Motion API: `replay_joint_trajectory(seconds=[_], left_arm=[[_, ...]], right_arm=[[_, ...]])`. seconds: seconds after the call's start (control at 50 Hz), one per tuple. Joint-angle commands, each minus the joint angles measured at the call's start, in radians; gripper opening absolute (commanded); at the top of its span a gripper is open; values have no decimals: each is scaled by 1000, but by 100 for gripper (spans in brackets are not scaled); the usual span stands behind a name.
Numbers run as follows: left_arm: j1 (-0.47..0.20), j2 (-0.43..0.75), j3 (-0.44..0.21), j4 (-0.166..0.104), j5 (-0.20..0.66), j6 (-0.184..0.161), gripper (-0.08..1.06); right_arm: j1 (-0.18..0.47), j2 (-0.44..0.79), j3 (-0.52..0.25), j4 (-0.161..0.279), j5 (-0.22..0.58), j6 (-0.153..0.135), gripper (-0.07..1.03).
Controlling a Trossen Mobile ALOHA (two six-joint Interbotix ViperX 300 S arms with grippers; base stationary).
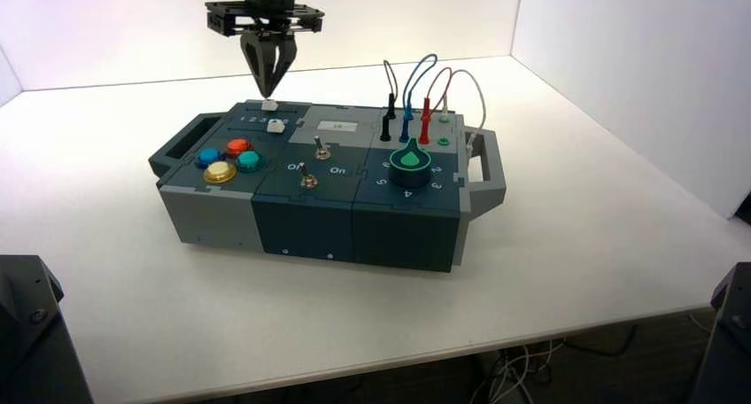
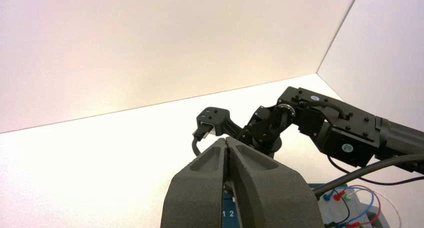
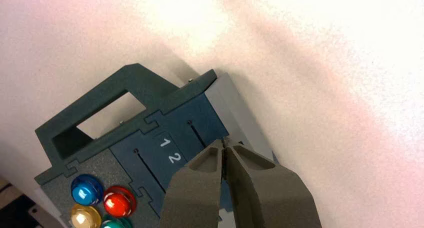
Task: Move the top slider to position 5.
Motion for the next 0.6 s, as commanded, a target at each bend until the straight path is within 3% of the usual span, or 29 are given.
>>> replay_joint_trajectory(seconds=[0.02, 0.6], left_arm=[[3, 2, -25, 3, -12, 3, -3], [3, 3, -21, 5, -14, 9, -3]], right_arm=[[8, -26, -32, 5, 5, 2, -2], [18, -2, -77, 29, 38, 6, -2]])
